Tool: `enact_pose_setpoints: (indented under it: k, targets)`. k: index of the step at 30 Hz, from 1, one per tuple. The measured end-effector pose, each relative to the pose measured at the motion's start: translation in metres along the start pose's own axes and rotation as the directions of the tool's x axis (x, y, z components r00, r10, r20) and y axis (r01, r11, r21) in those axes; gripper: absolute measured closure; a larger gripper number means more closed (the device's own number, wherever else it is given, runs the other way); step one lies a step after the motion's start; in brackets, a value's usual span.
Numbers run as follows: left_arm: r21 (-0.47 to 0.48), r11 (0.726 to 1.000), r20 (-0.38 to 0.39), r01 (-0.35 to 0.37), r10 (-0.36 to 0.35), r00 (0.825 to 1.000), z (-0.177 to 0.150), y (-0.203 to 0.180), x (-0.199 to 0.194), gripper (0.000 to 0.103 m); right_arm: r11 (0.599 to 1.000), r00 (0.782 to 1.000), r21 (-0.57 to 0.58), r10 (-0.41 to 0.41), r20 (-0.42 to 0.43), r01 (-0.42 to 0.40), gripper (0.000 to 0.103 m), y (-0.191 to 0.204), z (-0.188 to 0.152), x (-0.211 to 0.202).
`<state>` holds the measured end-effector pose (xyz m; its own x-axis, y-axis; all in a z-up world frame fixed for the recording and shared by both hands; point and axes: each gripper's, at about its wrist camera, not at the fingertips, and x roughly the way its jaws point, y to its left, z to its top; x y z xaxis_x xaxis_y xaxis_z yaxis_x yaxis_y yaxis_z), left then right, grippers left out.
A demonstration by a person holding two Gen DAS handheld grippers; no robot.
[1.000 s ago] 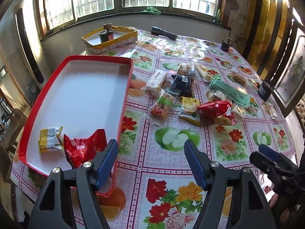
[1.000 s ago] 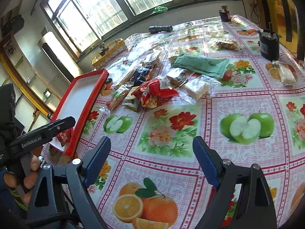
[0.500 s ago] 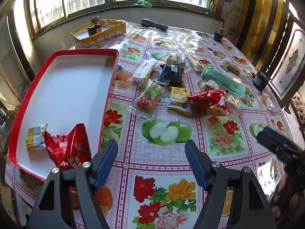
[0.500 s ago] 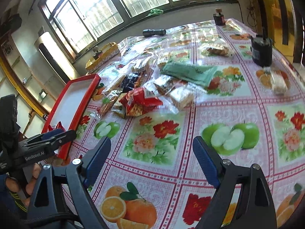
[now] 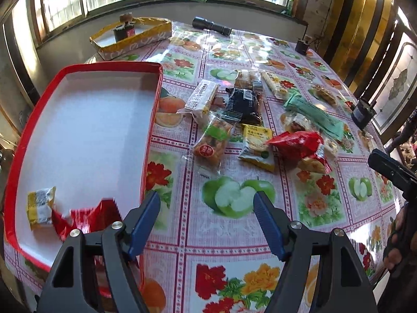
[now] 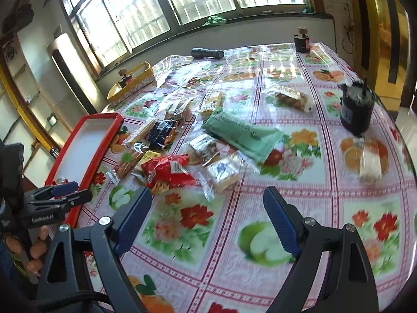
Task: Organize snacks
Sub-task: 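Move both grippers back over the snack pile, then grasp the green-labelled twist snack bag with the left gripper while the right grasps the long green packet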
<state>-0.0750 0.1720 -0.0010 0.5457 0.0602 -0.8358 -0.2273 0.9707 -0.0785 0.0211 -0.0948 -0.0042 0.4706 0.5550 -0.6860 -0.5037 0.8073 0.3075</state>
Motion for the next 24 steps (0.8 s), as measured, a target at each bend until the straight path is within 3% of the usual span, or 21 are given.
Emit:
enact_pose_setpoints:
  k: [7,15,21,24]
  targets:
    - [0.037,0.999,-0.044,0.012,-0.01,0.999,0.032,-0.004,0.025,0.029,0.994,0.998,-0.113,-0.004,-0.061,-0.003,0.028,-0.004,0.031,0.034]
    - [0.102,0.994,-0.125,-0.043,0.055,0.991,0.06,-0.018,0.067,0.029,0.989,0.991,-0.147,-0.04,-0.129,0.021,0.029,-0.039,0.07,0.076]
    - [0.103,0.992,-0.178,-0.066,0.084,0.98,0.062,-0.013,0.089,0.029,0.972,0.973,-0.236,-0.061,-0.223,0.007,0.032,-0.045,0.074,0.112]
    - [0.133,0.988,-0.176,-0.077,0.1,0.979,0.064,-0.021,0.094,0.029,0.961,0.971,-0.277,-0.083,-0.224,0.018,0.035,-0.044,0.074,0.126]
